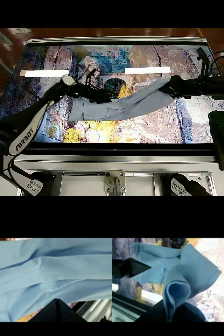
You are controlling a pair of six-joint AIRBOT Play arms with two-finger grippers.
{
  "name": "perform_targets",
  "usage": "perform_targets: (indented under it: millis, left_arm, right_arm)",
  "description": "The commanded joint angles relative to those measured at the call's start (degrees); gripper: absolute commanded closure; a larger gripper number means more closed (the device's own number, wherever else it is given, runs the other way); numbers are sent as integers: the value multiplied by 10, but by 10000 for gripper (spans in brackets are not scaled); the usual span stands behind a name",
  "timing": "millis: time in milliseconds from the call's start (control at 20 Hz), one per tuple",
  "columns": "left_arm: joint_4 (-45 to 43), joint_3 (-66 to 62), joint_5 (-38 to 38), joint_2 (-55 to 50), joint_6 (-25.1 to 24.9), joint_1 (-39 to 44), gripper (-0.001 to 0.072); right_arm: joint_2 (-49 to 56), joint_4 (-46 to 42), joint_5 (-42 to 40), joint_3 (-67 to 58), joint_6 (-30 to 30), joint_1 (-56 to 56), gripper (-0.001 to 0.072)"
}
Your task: Fold the shirts.
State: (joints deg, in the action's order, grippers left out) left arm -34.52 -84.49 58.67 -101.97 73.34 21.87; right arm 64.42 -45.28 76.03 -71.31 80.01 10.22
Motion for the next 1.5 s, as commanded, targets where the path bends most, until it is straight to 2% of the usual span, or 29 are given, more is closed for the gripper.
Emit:
perform_targets:
  millis: [0, 250, 300, 350, 450, 550, 700, 850, 950, 1050, 1100, 1150, 1200, 1250, 1300, 1450]
  left_arm:
    - [4, 0, -18, -32, 12, 68, 672]
    - [118, -2, -101, -112, 12, 152, 672]
    - [144, -2, -107, -121, -12, 157, 673]
    - [164, -2, -102, -124, -57, 156, 674]
    - [160, -2, -80, -108, -99, 132, 674]
    - [113, -2, -58, -70, -101, 81, 675]
    - [31, -2, -17, 21, -79, -40, 674]
    - [15, -2, 35, 124, -79, -184, 674]
    - [15, -2, 74, 187, -79, -273, 674]
    - [15, -2, 120, 238, -79, -344, 674]
    - [14, -2, 144, 258, -80, -371, 674]
    - [14, 0, 162, 273, -82, -392, 674]
    - [10, 0, 179, 284, -82, -405, 674]
    - [0, 0, 192, 293, -82, -413, 674]
    - [-18, 0, 200, 298, -82, -414, 674]
    - [-35, 17, 200, 299, -83, -408, 673]
  right_arm:
    - [-52, -1, 38, 0, 55, -1, 641]
    - [-106, 0, 58, 0, 97, 0, 641]
    - [-111, 0, 61, 0, 105, -1, 640]
    - [-111, 0, 66, 0, 113, -6, 641]
    - [-108, -7, 52, 0, 120, -36, 641]
    - [-94, -20, 3, 0, 124, -94, 641]
    - [-31, -27, -101, 0, 124, -206, 641]
    - [79, -14, -225, 0, 124, -316, 641]
    - [172, 39, -322, -1, 123, -376, 641]
    - [257, 150, -403, -1, 95, -415, 625]
    - [291, 227, -432, -4, 54, -428, 434]
    - [320, 316, -445, -9, -9, -435, 107]
    - [336, 385, -445, -13, -72, -435, 33]
    - [341, 431, -440, -14, -108, -427, 33]
    - [338, 436, -422, -14, -120, -412, 33]
    - [314, 339, -304, -14, -101, -338, 33]
